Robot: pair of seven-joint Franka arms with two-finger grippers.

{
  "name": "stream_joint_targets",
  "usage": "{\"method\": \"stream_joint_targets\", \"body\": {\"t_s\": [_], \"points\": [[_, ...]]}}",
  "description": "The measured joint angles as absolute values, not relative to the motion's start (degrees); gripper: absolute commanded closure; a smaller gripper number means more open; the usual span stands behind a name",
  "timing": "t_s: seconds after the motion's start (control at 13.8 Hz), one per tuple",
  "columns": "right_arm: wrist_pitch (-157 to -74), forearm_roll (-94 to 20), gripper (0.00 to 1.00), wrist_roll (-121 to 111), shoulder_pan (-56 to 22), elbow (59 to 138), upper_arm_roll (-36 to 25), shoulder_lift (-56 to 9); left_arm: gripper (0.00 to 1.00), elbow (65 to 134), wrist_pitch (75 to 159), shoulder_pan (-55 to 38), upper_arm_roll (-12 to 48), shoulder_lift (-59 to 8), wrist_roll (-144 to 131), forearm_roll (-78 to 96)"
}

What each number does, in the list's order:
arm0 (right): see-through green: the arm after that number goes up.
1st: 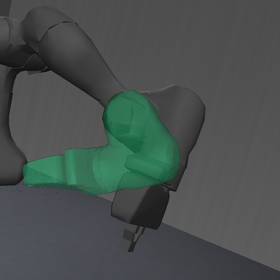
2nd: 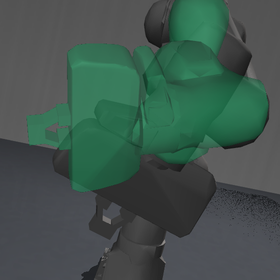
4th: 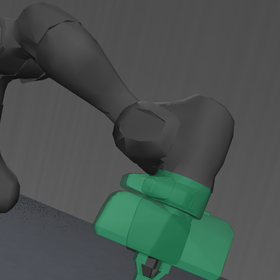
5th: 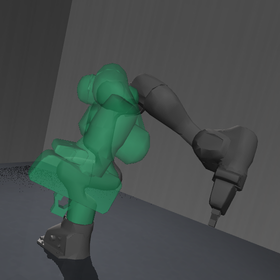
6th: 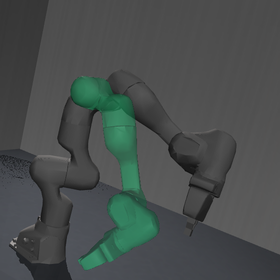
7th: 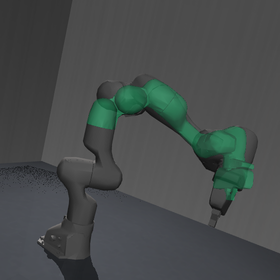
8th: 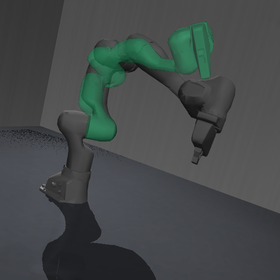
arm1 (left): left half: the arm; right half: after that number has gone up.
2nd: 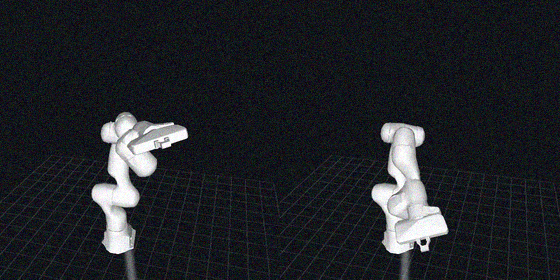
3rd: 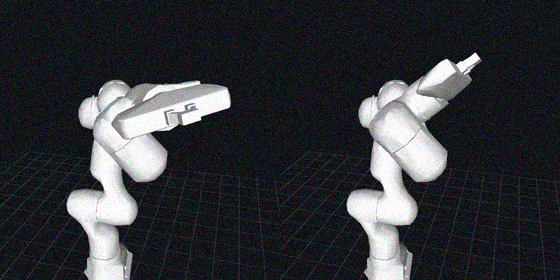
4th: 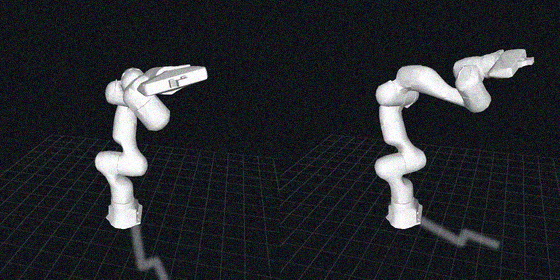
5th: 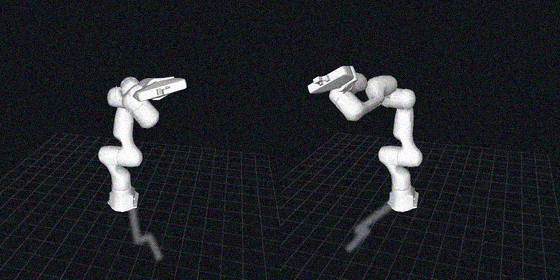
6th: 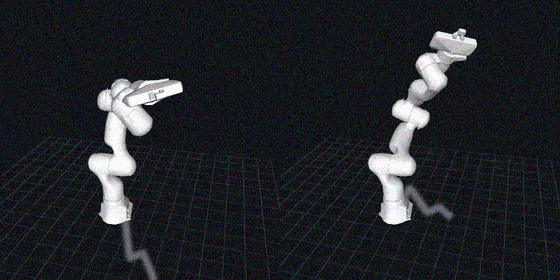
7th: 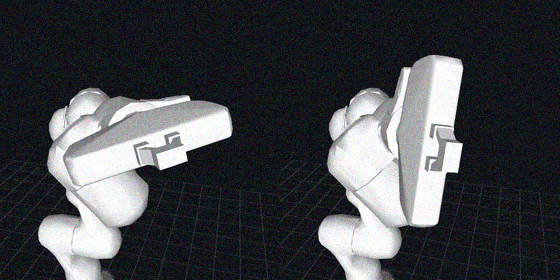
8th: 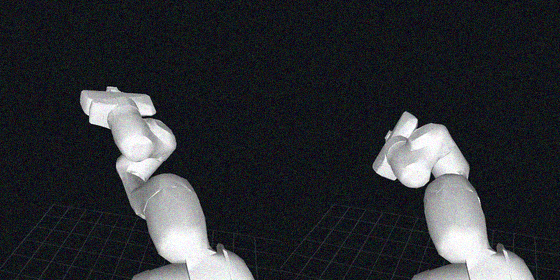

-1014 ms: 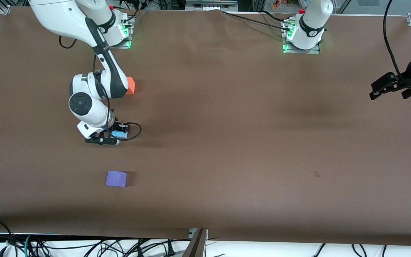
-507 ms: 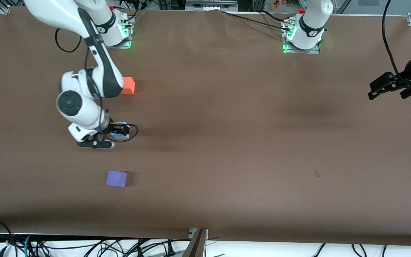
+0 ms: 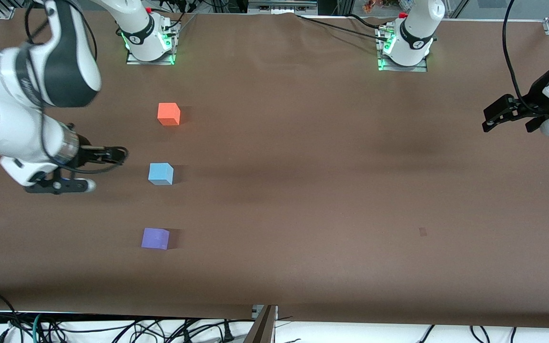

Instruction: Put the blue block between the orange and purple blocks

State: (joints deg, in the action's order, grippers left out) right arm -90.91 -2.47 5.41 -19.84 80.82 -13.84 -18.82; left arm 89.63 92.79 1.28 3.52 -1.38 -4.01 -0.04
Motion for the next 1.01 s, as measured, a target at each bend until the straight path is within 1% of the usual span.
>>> {"method": "stream_joint_targets", "body": {"t_s": [0.07,0.29,0.36,0.51,0.65,1.01], "points": [[-89.96,-2.47,0.00,5.24,-18.45,80.52,-12.94,-17.32,0.00,89.63,92.79,1.29,3.52,-1.38,-4.01,-0.04],[-87.01,-1.08,0.00,5.16,-9.19,81.32,-3.61,-12.45,0.00,89.63,92.79,1.29,3.52,-1.40,-4.01,-0.74],[-86.70,0.40,0.00,5.09,-7.23,81.66,-2.05,-10.96,0.00,89.63,92.79,1.29,3.52,-1.41,-4.01,-1.42],[-87.25,3.25,0.00,4.53,-6.02,81.86,-1.36,-8.37,0.00,89.62,92.79,1.28,3.53,-1.42,-4.00,-1.83],[-85.90,3.51,0.00,4.14,-5.95,82.41,-0.85,-6.27,0.00,89.63,92.79,1.28,3.54,-1.42,-4.00,-1.87],[-84.46,3.51,0.00,4.02,-5.96,83.95,0.23,-5.58,0.00,89.63,92.79,1.27,3.71,-1.42,-3.97,-1.87]]}}
